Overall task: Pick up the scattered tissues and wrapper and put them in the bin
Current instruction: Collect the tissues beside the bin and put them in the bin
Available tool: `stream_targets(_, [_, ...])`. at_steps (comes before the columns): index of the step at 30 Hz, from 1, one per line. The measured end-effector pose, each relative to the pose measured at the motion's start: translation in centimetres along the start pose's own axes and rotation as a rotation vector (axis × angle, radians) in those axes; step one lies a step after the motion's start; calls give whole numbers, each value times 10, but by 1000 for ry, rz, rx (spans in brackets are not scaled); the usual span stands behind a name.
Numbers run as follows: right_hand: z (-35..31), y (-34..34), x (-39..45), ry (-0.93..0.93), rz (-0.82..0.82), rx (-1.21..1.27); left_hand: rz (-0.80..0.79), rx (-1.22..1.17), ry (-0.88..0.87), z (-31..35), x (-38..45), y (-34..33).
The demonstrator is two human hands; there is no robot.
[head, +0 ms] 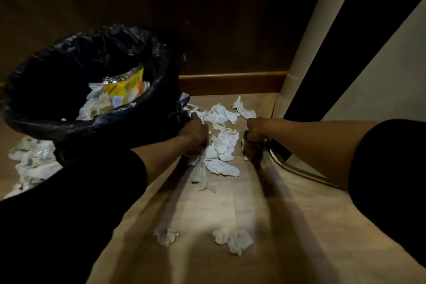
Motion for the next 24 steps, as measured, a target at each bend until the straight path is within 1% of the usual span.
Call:
stream_targets(2, [-4,-7,12,4,8,6,23,-76,56,-3,10,-5])
stream_targets(4, [-6,-9,21,1,44,34,55,-81,85,-4,21,-9])
stream_targets(6, [-8,-8,28,-10,99,111,51,22,111,-4,33,-11])
stream_targets(8, [-8,-8,32,-13,145,164,71,175,77,1,46,-11])
stream_targets(10, [-9,-8,34,-20,177,174,73,188,37,5,53,-14])
stream_targets(12, [-10,-6,34,-29,209,168,50,196,32,4,55,-24])
stream_targets(16, [-6,5,34,-63,294,223,106,194,-64,9,45,-43])
stream_targets(19, [2,8,38,-129,331,303,153,234,-205,21,27,-52])
stream_targets(22, [6,8,44,-186,339,385,282,382,-357,44,16,-34])
stream_targets(24, [6,6,47,-196,312,393,332,434,-342,55,22,-15])
Point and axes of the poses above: each hand's wrist, its own x-axis towards the middle knuckle, its own y-axis out of the back of the hand, z = x × y, the point moved 8 cm from there along x, towards the middle knuckle, and after that the axes turned 9 degrees about -x, right-handed, at the moved point
